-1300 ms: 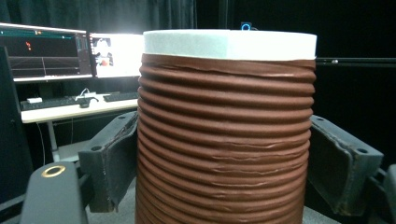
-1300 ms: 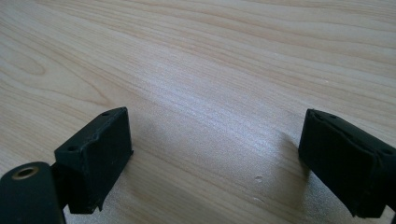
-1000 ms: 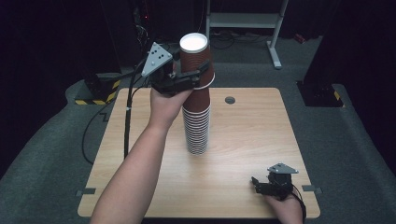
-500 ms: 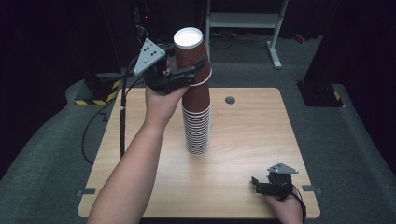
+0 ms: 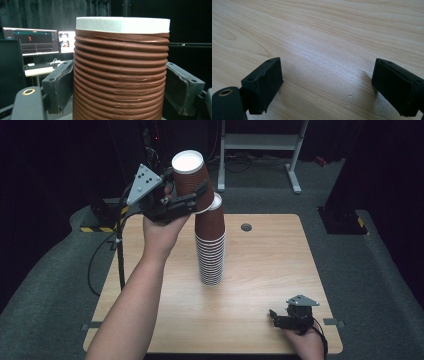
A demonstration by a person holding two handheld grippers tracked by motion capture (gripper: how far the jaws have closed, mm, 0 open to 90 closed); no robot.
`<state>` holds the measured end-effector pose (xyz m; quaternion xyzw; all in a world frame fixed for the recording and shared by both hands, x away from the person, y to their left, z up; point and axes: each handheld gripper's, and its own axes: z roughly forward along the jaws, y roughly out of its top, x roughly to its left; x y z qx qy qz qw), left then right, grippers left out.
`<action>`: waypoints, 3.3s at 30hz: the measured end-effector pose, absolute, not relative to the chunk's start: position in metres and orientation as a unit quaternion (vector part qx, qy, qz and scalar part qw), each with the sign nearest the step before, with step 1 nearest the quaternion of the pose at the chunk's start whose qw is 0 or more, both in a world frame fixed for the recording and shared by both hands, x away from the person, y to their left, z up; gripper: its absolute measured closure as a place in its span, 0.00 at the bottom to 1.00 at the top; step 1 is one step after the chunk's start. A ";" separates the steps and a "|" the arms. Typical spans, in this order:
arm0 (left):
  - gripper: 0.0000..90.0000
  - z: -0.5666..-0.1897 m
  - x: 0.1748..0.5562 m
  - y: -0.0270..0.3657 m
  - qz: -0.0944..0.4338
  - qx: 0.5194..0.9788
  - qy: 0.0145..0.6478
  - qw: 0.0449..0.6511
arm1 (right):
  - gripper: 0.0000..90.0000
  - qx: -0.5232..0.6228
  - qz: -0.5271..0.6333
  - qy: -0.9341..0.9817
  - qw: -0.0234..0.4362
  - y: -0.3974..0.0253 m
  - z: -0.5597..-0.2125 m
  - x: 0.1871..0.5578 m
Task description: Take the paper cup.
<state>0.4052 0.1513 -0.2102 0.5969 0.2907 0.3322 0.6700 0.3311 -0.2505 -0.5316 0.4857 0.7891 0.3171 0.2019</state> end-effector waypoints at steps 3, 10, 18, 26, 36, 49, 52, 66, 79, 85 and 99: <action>0.21 -0.214 0.401 0.156 0.334 0.595 0.291 0.670 | 0.10 0.486 0.317 0.789 0.201 -0.250 -0.532 0.331; 0.21 -0.221 0.392 0.173 0.329 0.587 0.299 0.677 | 0.10 0.486 0.316 0.789 0.202 -0.251 -0.532 0.331; 0.21 -0.225 0.378 0.185 0.329 0.584 0.297 0.680 | 0.10 0.487 0.316 0.789 0.201 -0.250 -0.532 0.331; 0.21 -0.233 0.369 0.190 0.330 0.587 0.306 0.673 | 0.10 0.486 0.316 0.789 0.202 -0.251 -0.532 0.331; 0.21 -0.253 0.364 0.191 0.313 0.597 0.307 0.672 | 0.10 0.486 0.316 0.789 0.202 -0.251 -0.532 0.331; 0.21 -0.285 0.359 0.185 0.289 0.615 0.312 0.664 | 0.10 0.486 0.316 0.789 0.202 -0.251 -0.532 0.331; 0.21 -0.293 0.356 0.184 0.282 0.617 0.311 0.666 | 0.10 0.487 0.316 0.789 0.202 -0.251 -0.532 0.331; 0.21 -0.339 0.344 0.169 0.228 0.649 0.304 0.659 | 0.11 0.487 0.316 0.789 0.201 -0.251 -0.531 0.331; 0.21 -0.386 0.342 0.143 0.173 0.681 0.303 0.643 | 0.14 0.484 0.327 0.787 0.198 -0.252 -0.531 0.330; 0.21 -0.406 0.345 0.128 0.156 0.696 0.306 0.631 | 0.16 0.477 0.337 0.785 0.209 -0.252 -0.529 0.326; 0.20 -0.438 0.353 0.093 0.115 0.714 0.315 0.614 | 0.27 0.462 0.373 0.775 0.214 -0.251 -0.521 0.319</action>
